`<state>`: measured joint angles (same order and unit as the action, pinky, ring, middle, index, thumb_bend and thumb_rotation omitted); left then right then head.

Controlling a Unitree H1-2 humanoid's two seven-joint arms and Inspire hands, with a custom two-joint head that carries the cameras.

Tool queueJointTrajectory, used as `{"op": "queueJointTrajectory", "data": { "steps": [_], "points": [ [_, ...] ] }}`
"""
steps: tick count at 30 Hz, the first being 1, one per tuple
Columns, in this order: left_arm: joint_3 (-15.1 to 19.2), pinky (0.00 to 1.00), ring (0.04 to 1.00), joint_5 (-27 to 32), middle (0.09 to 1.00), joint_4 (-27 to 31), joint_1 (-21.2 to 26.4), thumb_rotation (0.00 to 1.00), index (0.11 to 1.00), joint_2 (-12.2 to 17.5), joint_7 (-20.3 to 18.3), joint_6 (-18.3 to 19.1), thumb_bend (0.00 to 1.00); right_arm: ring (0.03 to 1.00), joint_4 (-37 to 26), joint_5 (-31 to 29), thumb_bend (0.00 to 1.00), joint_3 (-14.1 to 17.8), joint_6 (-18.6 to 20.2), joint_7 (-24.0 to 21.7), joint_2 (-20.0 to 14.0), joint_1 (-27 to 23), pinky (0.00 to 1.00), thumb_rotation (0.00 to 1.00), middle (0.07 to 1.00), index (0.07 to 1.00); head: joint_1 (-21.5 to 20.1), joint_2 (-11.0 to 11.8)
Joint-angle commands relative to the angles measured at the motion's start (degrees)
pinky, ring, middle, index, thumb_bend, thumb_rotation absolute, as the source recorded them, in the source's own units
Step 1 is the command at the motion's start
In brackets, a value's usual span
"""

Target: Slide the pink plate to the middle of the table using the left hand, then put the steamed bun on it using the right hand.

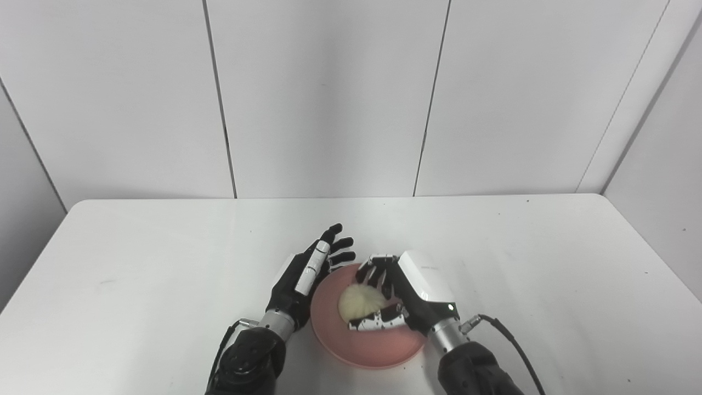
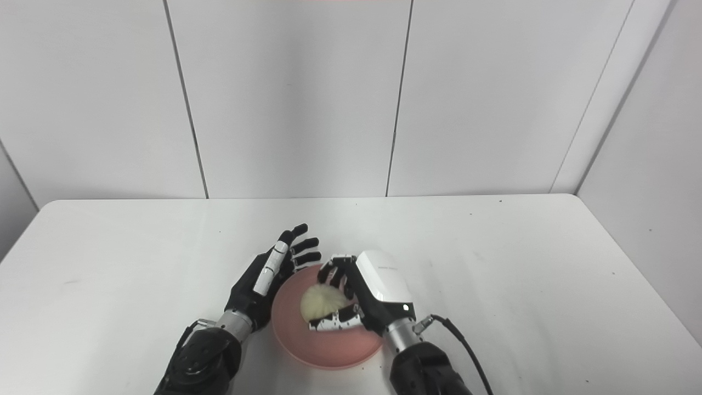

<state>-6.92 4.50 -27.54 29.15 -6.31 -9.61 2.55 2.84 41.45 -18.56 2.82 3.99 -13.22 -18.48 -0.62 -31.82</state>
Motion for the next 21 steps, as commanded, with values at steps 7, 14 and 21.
{"op": "queueJointTrajectory", "data": {
  "steps": [7, 14, 21],
  "points": [
    [-0.26, 0.75, 0.824, -0.28, 0.856, -0.65, -1.15, 0.89, 0.903, 0.08, -0.54, 3.14, 0.73, 0.329, -0.55, 3.17, 0.51, -0.96, -2.52, 0.82, -1.14, -0.73, 0.24, 0.16, 0.479, 0.493, -0.08, -0.09],
    [-0.3, 0.74, 0.801, -0.39, 0.848, -0.6, -1.21, 0.89, 0.903, 0.22, -0.76, 3.11, 0.72, 0.66, -1.13, 4.36, 0.76, -1.51, -2.78, -0.08, -2.4, -0.82, 0.59, 0.45, 0.697, 0.668, -0.15, -0.06],
    [-0.46, 0.73, 0.793, -0.47, 0.844, 0.06, -1.49, 0.9, 0.902, 0.49, -0.99, 3.51, 0.72, 0.763, -3.74, 3.62, 0.82, -0.61, -2.49, -1.34, -2.5, -0.12, 0.68, 0.53, 0.79, 0.72, -0.12, -0.2]
  ]
}}
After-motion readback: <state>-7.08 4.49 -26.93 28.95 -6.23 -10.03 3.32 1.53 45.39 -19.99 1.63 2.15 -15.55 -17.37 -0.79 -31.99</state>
